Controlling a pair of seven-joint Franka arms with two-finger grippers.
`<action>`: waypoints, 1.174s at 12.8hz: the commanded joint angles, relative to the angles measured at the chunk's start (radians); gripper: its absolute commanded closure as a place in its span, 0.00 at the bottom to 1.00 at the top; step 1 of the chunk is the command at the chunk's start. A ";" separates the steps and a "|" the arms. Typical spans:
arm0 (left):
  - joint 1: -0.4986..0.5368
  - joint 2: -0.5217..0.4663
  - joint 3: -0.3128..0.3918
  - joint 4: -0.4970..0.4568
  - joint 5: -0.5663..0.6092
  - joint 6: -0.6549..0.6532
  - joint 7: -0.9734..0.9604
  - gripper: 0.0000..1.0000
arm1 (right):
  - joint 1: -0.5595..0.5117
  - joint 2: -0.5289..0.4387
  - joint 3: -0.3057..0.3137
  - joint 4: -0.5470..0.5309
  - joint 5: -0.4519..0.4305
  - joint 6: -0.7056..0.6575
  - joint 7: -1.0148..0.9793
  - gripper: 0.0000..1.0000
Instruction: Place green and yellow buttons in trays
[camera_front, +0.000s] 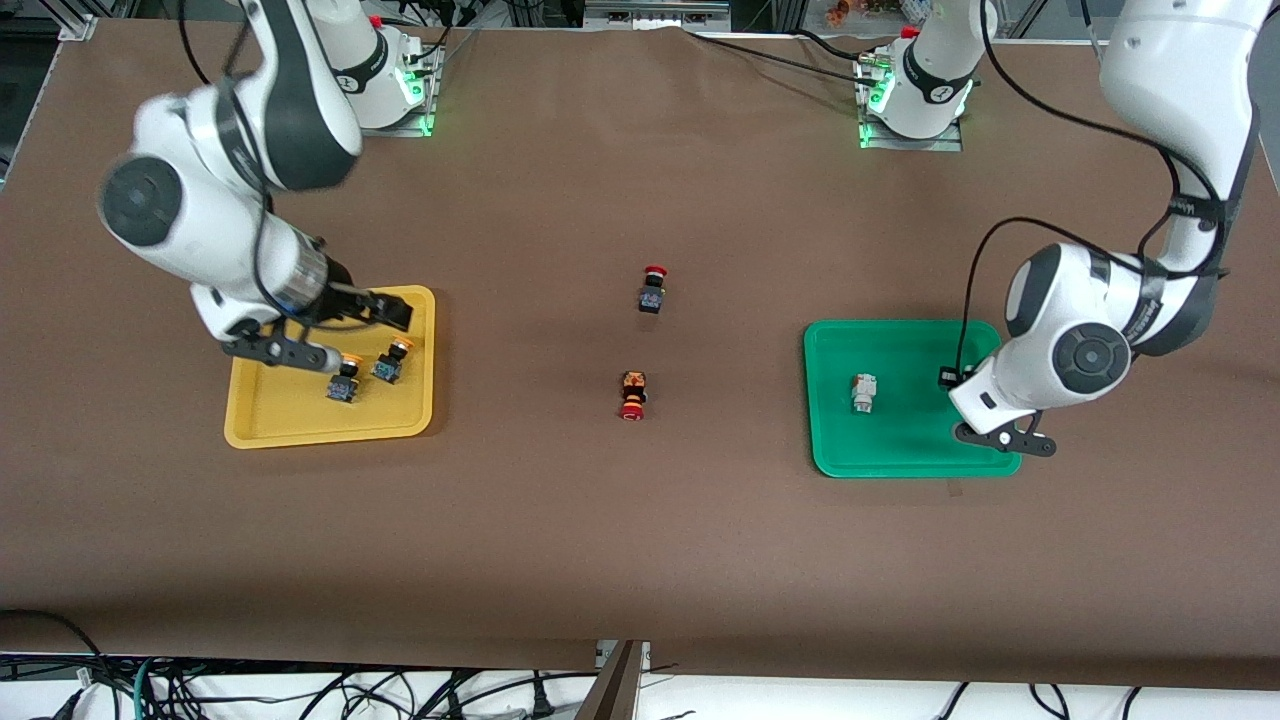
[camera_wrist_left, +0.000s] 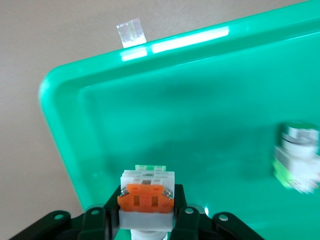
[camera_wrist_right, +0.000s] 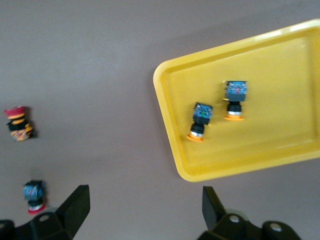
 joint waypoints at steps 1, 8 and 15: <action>-0.004 0.012 -0.019 -0.028 0.026 0.041 0.002 0.68 | -0.002 -0.145 0.008 -0.028 -0.066 -0.099 0.010 0.01; 0.013 -0.284 -0.063 0.160 -0.064 -0.327 0.002 0.00 | -0.420 -0.170 0.370 0.092 -0.116 -0.230 -0.103 0.01; 0.018 -0.287 -0.033 0.473 -0.124 -0.667 -0.008 0.00 | -0.500 -0.158 0.424 0.104 -0.117 -0.219 -0.171 0.01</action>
